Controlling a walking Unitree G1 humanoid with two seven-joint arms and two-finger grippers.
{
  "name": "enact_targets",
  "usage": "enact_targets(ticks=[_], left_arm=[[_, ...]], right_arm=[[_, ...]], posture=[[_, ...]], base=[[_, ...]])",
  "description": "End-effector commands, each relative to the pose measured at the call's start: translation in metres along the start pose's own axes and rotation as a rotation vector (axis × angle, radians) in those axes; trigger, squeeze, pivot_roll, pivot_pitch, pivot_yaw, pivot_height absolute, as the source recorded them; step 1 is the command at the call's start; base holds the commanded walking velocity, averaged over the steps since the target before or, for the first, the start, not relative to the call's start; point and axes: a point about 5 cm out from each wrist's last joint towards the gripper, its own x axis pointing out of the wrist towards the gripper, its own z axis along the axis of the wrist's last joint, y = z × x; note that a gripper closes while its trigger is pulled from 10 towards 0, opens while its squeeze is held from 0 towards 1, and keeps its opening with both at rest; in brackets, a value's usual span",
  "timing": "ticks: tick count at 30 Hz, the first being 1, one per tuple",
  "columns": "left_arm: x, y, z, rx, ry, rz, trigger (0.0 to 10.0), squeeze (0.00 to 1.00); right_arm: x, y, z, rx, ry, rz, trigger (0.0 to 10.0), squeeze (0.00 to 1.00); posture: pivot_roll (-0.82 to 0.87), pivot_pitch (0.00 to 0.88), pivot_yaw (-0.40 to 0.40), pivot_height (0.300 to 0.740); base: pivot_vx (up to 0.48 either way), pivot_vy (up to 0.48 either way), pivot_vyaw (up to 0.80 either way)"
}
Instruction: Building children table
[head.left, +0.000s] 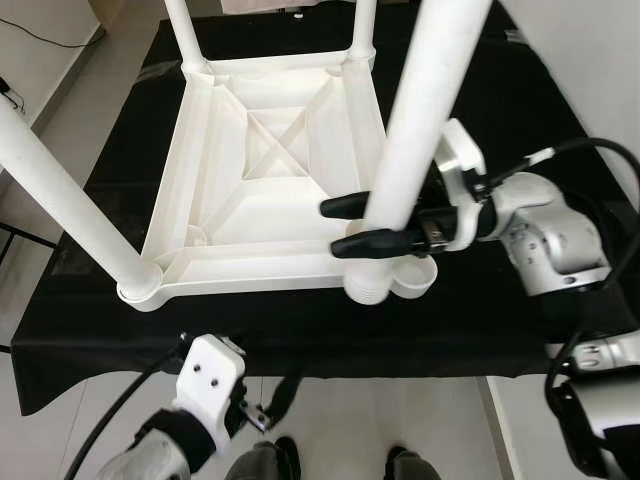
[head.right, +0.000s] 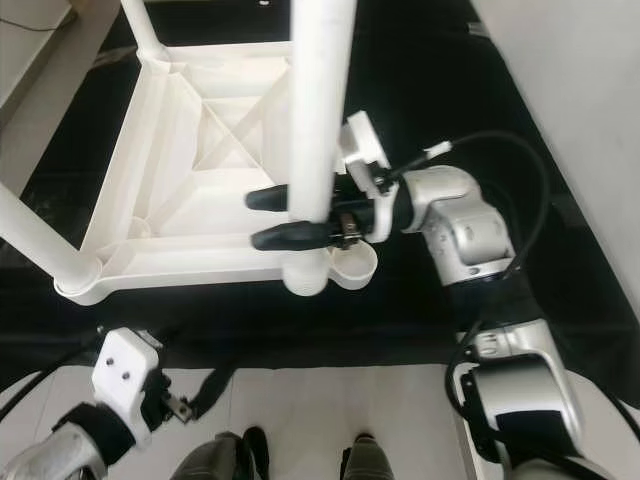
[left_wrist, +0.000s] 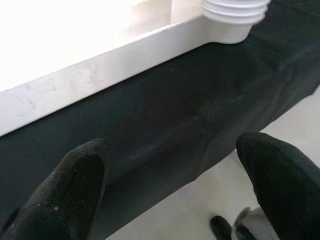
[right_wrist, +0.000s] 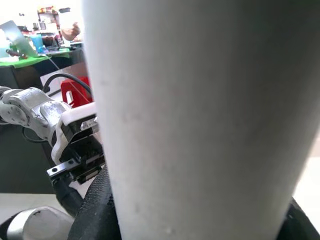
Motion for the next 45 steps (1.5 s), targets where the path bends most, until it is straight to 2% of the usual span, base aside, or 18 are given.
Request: enact_targets(ticks=[1,8,12,16,34,45], left_arm=[[-0.005,-0.002,-0.002,0.008,0.026,-0.018,10.0,0.00],[-0.006,-0.004,0.001,0.026,0.020,-0.032,10.0,0.00],[-0.011,-0.010,0.005,0.021,0.018,-0.069,10.0,0.00],[-0.013,-0.010,0.006,0.015,0.014,-0.059,10.0,0.00],[-0.017,-0.011,0.009,0.028,-0.001,-0.068,10.0,0.00],[-0.018,-0.015,0.011,0.015,-0.009,-0.099,10.0,0.00]], right_arm=[[-0.004,0.000,0.007,-0.021,-0.022,0.016,10.0,0.00],[-0.009,-0.005,0.009,-0.032,-0.031,-0.045,10.0,0.00],[-0.017,-0.010,0.009,-0.034,-0.042,-0.091,10.0,0.00],[-0.026,-0.006,0.012,-0.029,-0.048,-0.077,10.0,0.00],[-0.038,0.007,0.001,-0.003,-0.059,-0.130,10.0,0.00],[-0.042,0.000,-0.001,-0.028,-0.042,-0.230,10.0,0.00]], posture=[[-0.05,0.269,0.039,0.740],[-0.05,0.289,0.050,0.740],[-0.04,0.306,0.056,0.740],[-0.04,0.314,0.058,0.740],[-0.03,0.335,0.073,0.740],[-0.04,0.340,0.078,0.740]], base=[[0.000,0.000,0.00],[0.000,0.000,0.00],[0.000,0.000,0.00],[0.000,0.000,0.00],[0.000,0.000,0.00],[0.000,0.000,0.00]])
